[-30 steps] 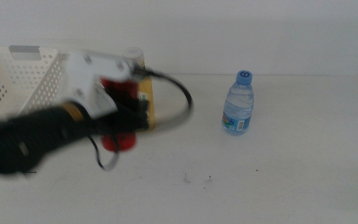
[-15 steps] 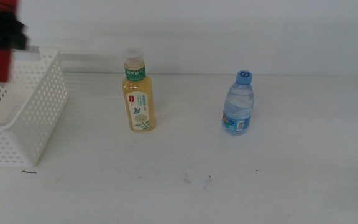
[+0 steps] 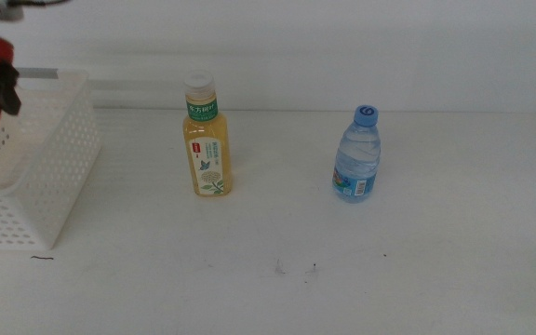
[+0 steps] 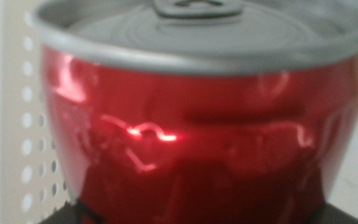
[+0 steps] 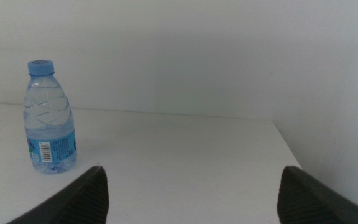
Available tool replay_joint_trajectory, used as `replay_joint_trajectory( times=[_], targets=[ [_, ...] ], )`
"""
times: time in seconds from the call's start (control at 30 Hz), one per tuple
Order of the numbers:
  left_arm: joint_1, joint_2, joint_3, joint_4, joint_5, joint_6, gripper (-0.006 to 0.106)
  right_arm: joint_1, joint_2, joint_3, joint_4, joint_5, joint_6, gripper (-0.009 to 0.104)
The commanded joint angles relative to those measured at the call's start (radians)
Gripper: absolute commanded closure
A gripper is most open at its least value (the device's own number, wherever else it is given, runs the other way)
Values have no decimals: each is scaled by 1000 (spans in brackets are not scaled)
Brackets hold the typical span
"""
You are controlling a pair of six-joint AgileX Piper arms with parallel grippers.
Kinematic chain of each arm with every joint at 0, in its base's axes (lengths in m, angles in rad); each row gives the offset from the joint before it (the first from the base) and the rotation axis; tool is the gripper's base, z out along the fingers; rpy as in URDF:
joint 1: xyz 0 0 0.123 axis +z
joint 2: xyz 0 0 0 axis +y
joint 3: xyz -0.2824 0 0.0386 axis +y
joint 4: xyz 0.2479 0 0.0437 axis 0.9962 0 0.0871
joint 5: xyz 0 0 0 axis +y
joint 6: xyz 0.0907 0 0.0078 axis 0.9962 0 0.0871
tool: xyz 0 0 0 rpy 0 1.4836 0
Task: Use arms to grab the bottles and put them into the dustbin to the left of the table.
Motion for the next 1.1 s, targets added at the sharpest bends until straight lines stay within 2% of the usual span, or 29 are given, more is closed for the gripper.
replay_joint_trajectory(
  times=[0.0, 0.13, 0.27, 0.4, 0.67, 0.9, 1.0, 1.07],
  targets=[
    [2, 29, -16, 5, -48, -7, 102, -9, -5, 4, -7, -9, -3, 14],
    [2, 93, -14, 72, -89, -67, 100, -9, -5, 4, -7, -9, -3, 14],
    [2, 144, -14, 106, -93, -85, 89, -9, -5, 4, -7, -9, -3, 14],
    [2, 171, -12, 113, -93, -87, 64, -9, -5, 4, -7, -9, -3, 14],
    [0, 150, -36, 123, -22, -110, 8, -9, -5, 4, -7, -9, -3, 14],
    [-11, -54, -18, 136, 51, -198, 7, -9, -5, 4, -7, -9, -3, 14],
    [-60, -193, 92, 65, 29, -189, 7, -9, -5, 4, -7, -9, -3, 14],
    [-130, -308, 228, -3, -82, -154, 7, -9, -5, 4, -7, -9, -3, 14]
  ],
)
